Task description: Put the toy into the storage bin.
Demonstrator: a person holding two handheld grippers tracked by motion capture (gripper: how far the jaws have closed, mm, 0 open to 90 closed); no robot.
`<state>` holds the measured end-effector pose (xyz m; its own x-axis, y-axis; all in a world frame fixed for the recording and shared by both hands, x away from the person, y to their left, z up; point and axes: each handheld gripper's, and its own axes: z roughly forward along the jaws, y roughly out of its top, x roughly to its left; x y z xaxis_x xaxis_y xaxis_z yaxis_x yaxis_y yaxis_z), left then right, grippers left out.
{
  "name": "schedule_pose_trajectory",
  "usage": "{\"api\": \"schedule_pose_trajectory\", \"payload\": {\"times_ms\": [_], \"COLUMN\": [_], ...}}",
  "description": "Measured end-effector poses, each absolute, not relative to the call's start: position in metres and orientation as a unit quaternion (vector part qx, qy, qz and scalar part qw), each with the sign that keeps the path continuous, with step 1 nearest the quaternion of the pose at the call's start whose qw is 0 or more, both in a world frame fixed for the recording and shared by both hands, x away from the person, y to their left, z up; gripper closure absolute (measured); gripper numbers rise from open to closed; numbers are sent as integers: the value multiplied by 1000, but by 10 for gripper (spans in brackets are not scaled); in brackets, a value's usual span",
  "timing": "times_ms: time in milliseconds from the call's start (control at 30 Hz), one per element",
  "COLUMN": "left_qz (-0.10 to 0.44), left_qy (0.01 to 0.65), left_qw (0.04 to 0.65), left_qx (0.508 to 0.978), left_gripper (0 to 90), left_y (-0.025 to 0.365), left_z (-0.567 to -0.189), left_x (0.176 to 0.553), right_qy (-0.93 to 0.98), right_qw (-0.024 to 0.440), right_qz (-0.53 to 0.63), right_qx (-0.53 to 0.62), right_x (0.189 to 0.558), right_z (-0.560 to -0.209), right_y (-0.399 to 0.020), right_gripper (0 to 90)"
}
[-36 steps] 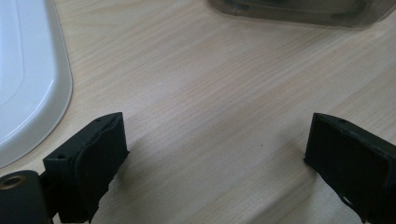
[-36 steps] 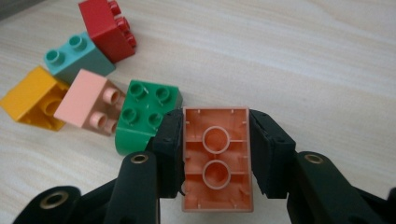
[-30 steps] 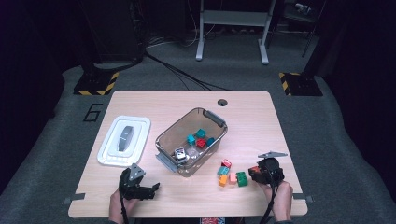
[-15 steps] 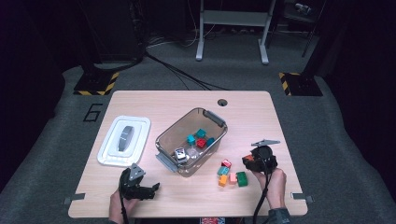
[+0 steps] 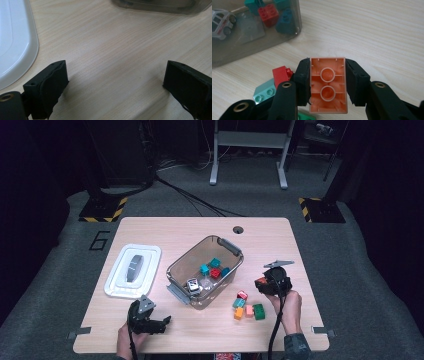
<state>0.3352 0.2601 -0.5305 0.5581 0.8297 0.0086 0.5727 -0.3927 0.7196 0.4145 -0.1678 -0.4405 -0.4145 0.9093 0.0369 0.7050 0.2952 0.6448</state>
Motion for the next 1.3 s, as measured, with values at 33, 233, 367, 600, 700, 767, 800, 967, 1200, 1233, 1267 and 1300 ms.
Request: {"api": "schedule_pose_trajectory", "payload": {"times_ms": [33,233,367,600,700,767,800,967,1200,1233,1267,1300], "left_qz": [187,187,187,187,187,187,187,187,187,188,189,188], "left_qy": [432,432,432,432,432,432,432,432,432,431,430,431], "left_qw": [344,344,344,344,344,344,344,344,344,343,342,342], "left_qx": [812,812,813,812,813,813,813,812,812,813,814,814], "left_gripper": [53,53,53,53,53,53,53,53,53,53,53,53], "left_y": [260,260,260,260,260,260,260,260,260,260,260,260], "left_z": [-531,-531,-531,-531,-531,-531,-531,-531,-531,-531,-530,-531], "left_x": [335,335,335,335,335,335,335,335,335,335,335,335], "right_qy": [788,791,793,795,798,796,795,795,792,791,792,792], "right_qw": [174,175,178,180,180,180,180,186,190,191,193,194], "right_qz": [300,299,299,306,305,308,307,311,321,322,321,321], "right_qx": [509,504,500,492,488,490,491,487,484,483,482,481], "right_x": [416,421,426,435,438,439,440,443,448,449,450,450], "right_z": [-439,-432,-427,-421,-420,-418,-417,-408,-396,-394,-392,-391], "right_y": [-167,-163,-160,-154,-153,-152,-152,-151,-147,-146,-145,-144], "right_gripper": [587,587,588,588,588,588,588,588,588,588,588,588]}}
